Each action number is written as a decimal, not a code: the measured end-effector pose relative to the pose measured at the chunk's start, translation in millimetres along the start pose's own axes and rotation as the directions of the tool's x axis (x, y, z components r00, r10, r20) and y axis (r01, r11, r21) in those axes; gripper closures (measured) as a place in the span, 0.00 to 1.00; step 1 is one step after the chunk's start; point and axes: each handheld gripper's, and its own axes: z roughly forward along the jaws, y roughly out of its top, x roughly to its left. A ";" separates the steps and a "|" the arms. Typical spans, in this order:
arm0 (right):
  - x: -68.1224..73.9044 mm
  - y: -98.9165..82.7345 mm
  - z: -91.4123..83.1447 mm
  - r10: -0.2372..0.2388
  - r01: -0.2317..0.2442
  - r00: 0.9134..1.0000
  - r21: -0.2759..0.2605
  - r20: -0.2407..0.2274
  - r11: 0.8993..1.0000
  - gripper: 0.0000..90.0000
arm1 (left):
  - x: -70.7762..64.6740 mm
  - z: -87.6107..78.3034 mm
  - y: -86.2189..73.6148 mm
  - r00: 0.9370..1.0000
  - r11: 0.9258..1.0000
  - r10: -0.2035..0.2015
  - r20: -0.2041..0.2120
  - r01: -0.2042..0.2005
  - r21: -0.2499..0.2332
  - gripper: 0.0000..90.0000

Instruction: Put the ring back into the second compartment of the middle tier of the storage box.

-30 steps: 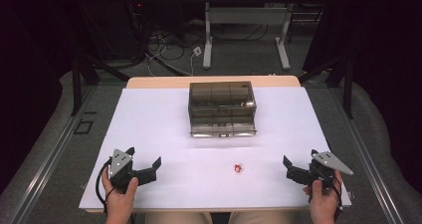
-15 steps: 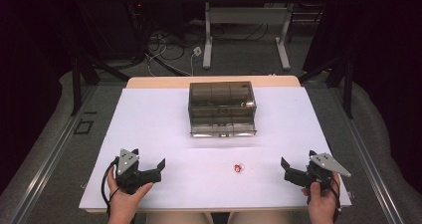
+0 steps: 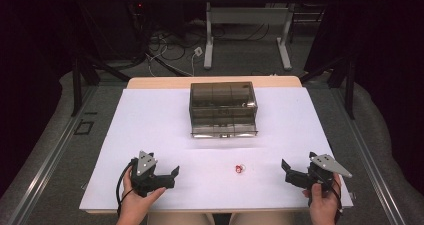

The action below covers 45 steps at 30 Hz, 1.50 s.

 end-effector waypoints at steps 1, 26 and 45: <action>-0.1 0.0 0.5 -0.001 0.001 1.000 -0.003 -0.007 1.000 0.00 | -0.9 0.4 0.2 1.000 1.000 0.004 0.008 -0.004 0.002 0.00; -0.4 -1.2 6.5 0.001 0.000 1.000 0.016 -0.020 1.000 0.00 | -53.9 31.2 32.7 0.979 0.986 0.123 0.163 -0.139 0.090 0.00; -2.9 -0.6 9.8 0.012 -0.011 0.999 0.034 -0.029 0.999 0.00 | -92.5 51.5 63.5 0.961 0.985 0.131 0.244 -0.154 0.078 0.01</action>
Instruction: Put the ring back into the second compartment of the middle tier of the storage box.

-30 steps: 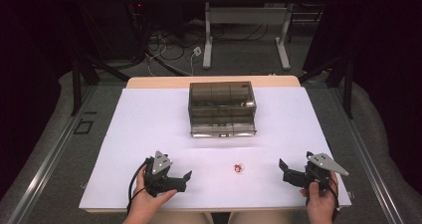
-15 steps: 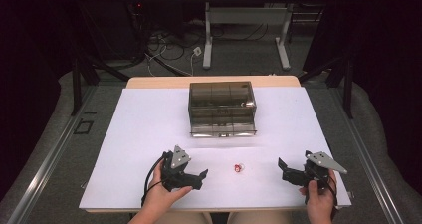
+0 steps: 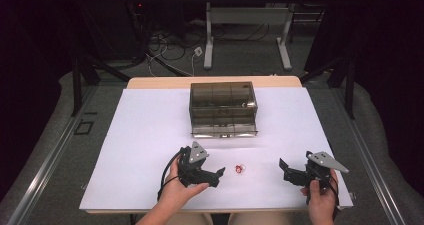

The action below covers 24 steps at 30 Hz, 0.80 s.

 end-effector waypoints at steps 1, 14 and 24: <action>-0.4 0.0 -0.3 -0.002 0.002 1.000 0.001 0.004 1.000 0.00 | -1.0 1.3 1.3 1.000 1.000 0.003 0.001 -0.003 -0.001 0.01; -1.3 -0.7 1.0 -0.002 0.002 1.000 0.000 -0.003 1.000 0.00 | -10.3 15.8 15.1 0.999 1.000 0.017 0.028 -0.018 0.017 0.03; -1.9 -0.5 1.0 0.004 -0.004 1.000 0.006 -0.005 1.000 0.00 | -22.5 29.1 25.4 0.998 1.000 0.023 0.064 -0.024 0.009 0.10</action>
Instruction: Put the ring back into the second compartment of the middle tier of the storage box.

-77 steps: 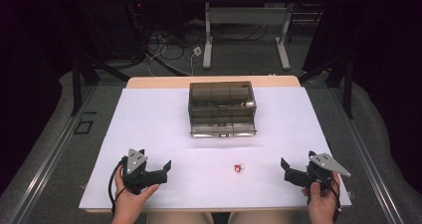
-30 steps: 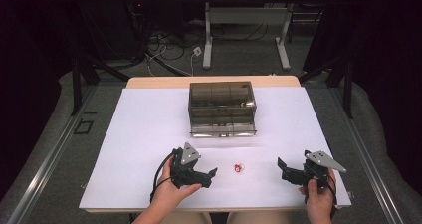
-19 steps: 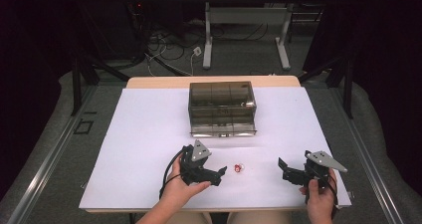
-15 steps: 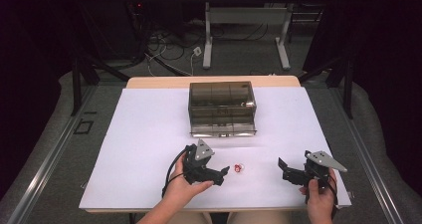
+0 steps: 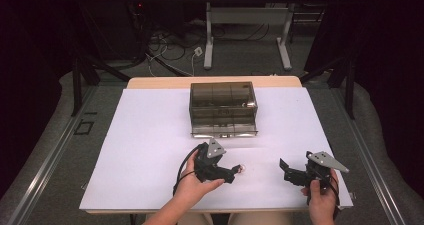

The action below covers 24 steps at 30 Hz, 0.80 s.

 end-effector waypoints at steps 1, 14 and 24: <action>-0.2 0.0 -0.1 0.001 -0.001 1.000 0.000 -0.001 1.000 0.00 | -1.5 1.7 0.9 1.000 1.000 -0.007 0.007 0.007 0.002 0.11; -3.0 -0.3 0.4 0.007 -0.007 1.000 -0.002 -0.004 1.000 0.00 | -14.8 23.4 1.9 0.999 0.999 -0.020 0.027 0.019 0.030 0.25; -3.5 -0.5 1.0 0.005 -0.005 1.000 0.008 -0.010 1.000 0.00 | -15.1 32.7 -4.0 1.000 0.999 -0.011 0.016 0.010 0.046 0.44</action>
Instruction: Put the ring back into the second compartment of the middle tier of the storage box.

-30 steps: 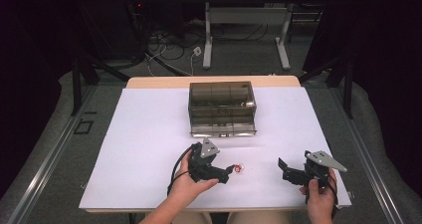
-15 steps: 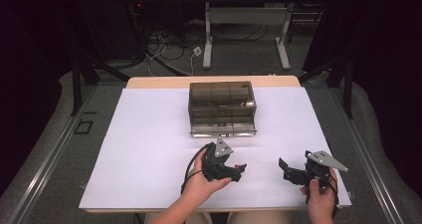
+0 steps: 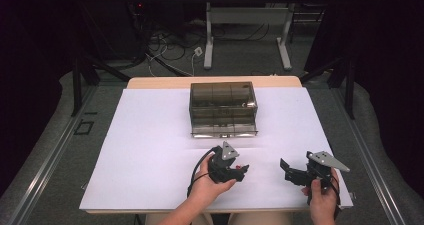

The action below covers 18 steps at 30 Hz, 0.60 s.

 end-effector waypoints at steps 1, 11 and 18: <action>-0.1 0.0 0.1 0.000 0.000 1.000 0.001 0.000 1.000 0.00 | -0.2 1.0 -1.1 1.000 1.000 -0.005 0.003 0.005 0.003 0.46; -0.1 -0.3 1.0 0.010 -0.010 1.000 0.007 -0.002 1.000 0.00 | 2.6 10.9 -6.9 1.000 0.999 -0.015 0.011 0.015 0.032 0.54; -1.0 -0.4 1.2 0.006 -0.006 1.000 0.008 -0.006 1.000 0.00 | 3.9 16.6 -9.8 0.999 0.998 -0.035 0.012 0.034 0.053 0.55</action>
